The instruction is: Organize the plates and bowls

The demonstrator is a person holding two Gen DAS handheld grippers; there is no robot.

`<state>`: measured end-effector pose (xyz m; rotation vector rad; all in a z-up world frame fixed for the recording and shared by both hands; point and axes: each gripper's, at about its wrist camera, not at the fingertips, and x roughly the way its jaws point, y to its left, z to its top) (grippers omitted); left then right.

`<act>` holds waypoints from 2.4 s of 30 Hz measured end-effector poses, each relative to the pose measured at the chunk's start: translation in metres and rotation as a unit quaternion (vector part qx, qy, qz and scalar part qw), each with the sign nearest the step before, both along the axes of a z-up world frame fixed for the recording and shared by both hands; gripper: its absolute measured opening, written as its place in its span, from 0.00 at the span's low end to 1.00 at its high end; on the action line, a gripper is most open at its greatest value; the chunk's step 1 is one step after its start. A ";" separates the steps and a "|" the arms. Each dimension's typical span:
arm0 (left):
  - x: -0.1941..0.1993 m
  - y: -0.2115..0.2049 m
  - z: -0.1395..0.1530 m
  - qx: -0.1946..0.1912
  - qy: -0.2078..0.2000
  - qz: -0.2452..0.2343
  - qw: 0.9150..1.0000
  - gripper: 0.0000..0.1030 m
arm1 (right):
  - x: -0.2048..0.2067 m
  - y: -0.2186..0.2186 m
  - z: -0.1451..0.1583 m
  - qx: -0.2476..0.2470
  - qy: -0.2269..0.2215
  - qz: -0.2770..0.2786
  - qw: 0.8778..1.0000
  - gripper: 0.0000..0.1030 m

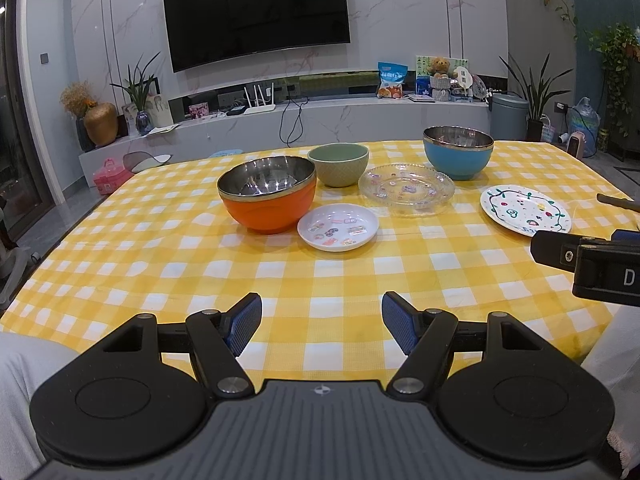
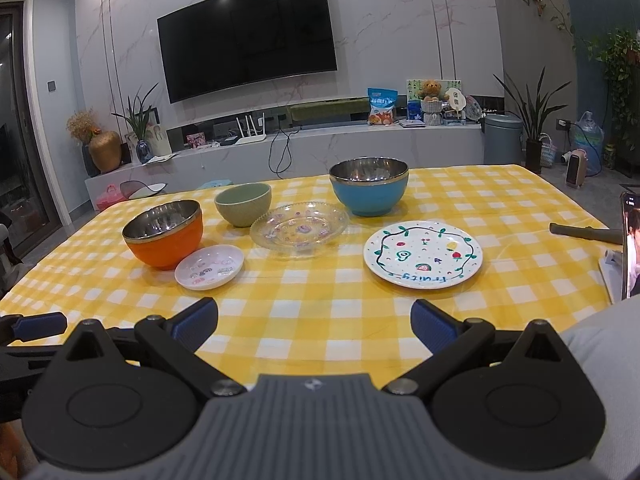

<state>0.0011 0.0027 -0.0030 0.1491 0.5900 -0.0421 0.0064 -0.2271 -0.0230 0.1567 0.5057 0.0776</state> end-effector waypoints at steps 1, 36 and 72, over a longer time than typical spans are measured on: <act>0.000 0.000 0.000 0.000 0.000 0.000 1.000 0.79 | 0.000 0.001 0.000 0.000 0.000 0.000 1.000 0.98; 0.033 0.007 0.015 -0.066 0.079 0.010 0.995 0.79 | 0.029 0.013 0.003 -0.024 0.082 0.021 0.996 0.97; 0.178 -0.044 -0.008 -0.287 0.162 -0.011 0.944 0.54 | 0.193 -0.112 -0.016 0.090 0.183 -0.125 0.971 0.51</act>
